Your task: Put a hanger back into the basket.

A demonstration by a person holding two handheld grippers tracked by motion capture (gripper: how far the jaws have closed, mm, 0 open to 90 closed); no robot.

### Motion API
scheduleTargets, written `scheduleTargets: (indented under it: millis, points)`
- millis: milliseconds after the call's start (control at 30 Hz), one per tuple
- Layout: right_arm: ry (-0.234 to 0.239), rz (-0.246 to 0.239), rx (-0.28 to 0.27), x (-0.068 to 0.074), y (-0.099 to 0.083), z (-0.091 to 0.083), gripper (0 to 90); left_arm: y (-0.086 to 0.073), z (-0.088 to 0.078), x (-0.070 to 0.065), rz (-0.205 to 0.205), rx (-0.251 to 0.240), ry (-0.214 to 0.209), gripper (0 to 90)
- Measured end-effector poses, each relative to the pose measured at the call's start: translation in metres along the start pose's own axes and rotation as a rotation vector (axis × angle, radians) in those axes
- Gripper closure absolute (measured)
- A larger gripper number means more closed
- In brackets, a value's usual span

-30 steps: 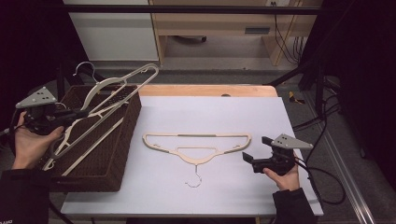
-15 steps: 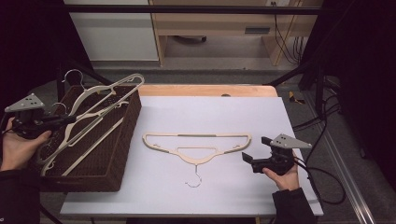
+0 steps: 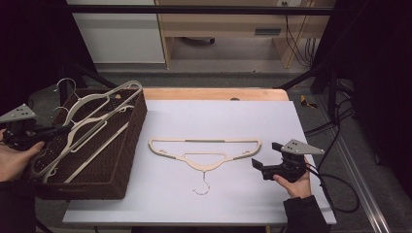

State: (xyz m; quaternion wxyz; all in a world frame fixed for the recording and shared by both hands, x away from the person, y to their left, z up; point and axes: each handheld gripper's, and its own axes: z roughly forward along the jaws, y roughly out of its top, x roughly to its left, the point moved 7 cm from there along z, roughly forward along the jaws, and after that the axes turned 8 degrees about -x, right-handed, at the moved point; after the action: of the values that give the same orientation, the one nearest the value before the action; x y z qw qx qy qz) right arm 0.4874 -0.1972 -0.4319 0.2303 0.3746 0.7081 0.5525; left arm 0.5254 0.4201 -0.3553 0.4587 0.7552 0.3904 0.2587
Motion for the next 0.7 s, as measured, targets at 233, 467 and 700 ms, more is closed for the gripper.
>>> scheduleTargets:
  millis: [233, 467, 700]
  points:
    - [0.001, 0.001, 0.001, 0.0, 0.0, 0.0, 2.4, -0.013, 0.001, 0.002, -0.021, 0.023, -0.001, 86.9]
    - [0.0, 0.0, 0.007, 0.001, -0.001, 0.002, 2.4, -0.039, 0.017, -0.001, -0.01, 0.119, 0.002, 86.9]
    - [0.0, 0.001, 0.007, 0.0, -0.001, 0.002, 2.4, -0.053, 0.031, -0.005, -0.047, 0.156, -0.009, 86.9]
